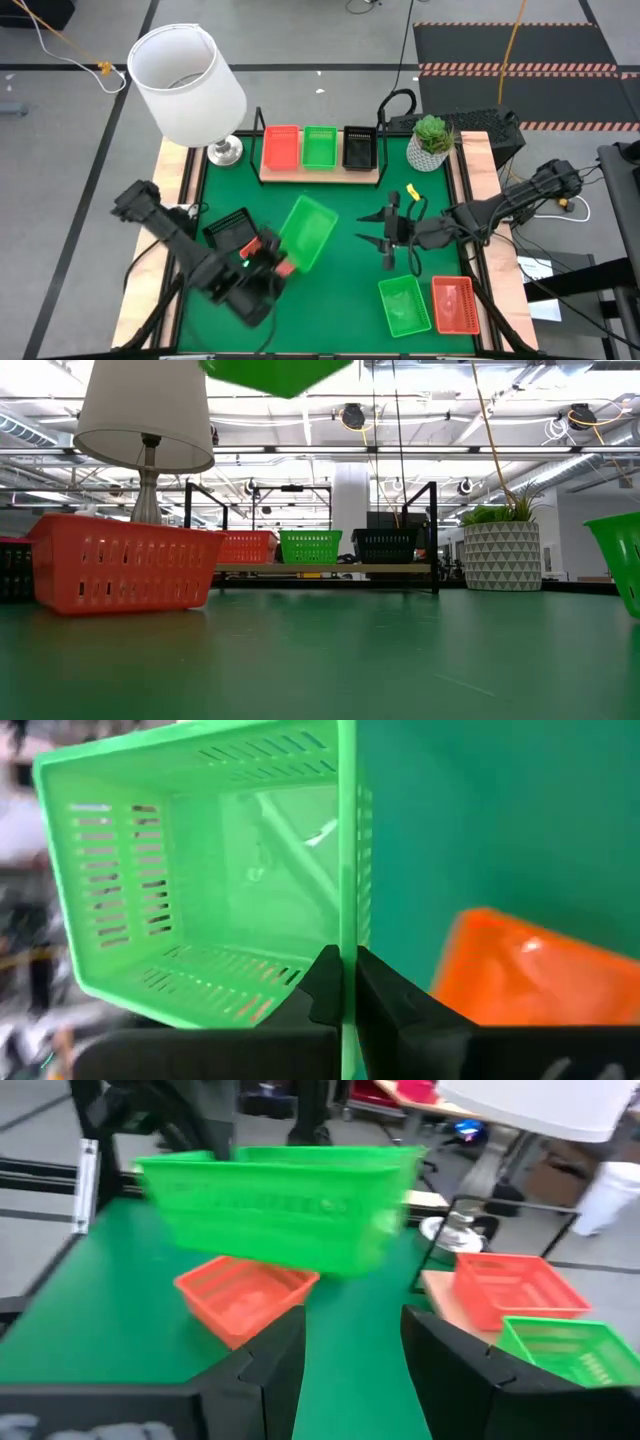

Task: Stack baskets on shelf by color
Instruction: Stack the left green bin on the green bin on the shelf

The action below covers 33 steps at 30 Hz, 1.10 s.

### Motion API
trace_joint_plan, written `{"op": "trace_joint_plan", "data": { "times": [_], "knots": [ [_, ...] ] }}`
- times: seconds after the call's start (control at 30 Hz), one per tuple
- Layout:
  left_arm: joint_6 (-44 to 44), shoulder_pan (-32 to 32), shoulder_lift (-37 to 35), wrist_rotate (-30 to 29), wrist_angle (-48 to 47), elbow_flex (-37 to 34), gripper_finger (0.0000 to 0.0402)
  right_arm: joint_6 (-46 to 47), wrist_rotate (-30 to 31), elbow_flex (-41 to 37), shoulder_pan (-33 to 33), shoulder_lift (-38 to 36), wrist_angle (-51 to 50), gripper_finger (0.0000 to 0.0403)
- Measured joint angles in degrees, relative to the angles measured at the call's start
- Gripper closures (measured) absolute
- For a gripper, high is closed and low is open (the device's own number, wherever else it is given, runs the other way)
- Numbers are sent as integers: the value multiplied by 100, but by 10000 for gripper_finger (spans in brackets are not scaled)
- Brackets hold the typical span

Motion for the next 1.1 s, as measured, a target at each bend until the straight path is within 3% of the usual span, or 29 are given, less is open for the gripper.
{"op": "trace_joint_plan", "data": {
  "times": [0.13,0.23,0.5,0.7,0.87,1.1],
  "knots": [
    [87,802,0,-177,10,0,386,-264,490,0,-16,136,125,243],
    [-68,1423,0,-183,44,0,382,-1029,592,0,-31,415,442,243],
    [-760,2704,212,-51,405,-1,384,-1891,686,0,-625,1307,1605,243],
    [-377,2850,537,347,488,-20,392,-2521,494,-2,-1211,1688,2345,243],
    [-35,2763,632,343,671,-22,383,-2637,-325,0,-1532,1763,2311,243],
    [195,2607,636,330,850,-17,376,-2653,-567,-2,-1668,1765,2081,244]
  ]
}}
